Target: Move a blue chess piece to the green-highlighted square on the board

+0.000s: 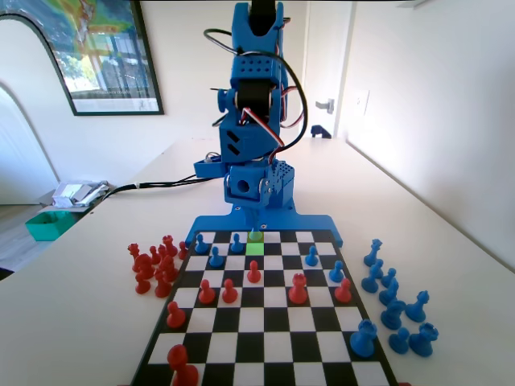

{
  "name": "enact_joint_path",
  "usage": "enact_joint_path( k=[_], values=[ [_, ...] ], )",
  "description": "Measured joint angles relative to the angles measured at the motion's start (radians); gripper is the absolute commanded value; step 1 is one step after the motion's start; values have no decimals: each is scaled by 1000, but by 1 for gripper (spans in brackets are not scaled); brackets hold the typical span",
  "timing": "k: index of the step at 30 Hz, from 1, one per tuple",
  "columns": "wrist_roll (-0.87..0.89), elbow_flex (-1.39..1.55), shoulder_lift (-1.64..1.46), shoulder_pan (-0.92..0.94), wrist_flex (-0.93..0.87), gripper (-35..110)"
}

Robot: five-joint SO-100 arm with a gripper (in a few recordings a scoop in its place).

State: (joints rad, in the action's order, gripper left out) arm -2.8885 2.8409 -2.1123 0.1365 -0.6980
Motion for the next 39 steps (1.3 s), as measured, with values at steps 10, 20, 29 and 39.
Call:
enact_joint_path(
  k=[10,20,29,39],
  values=[
    [-2,9,0,-12,31,5],
    [-2,18,-3,-11,31,1],
    [41,-32,25,-18,-51,1],
    [117,-181,71,-46,-130,1]
  ],
)
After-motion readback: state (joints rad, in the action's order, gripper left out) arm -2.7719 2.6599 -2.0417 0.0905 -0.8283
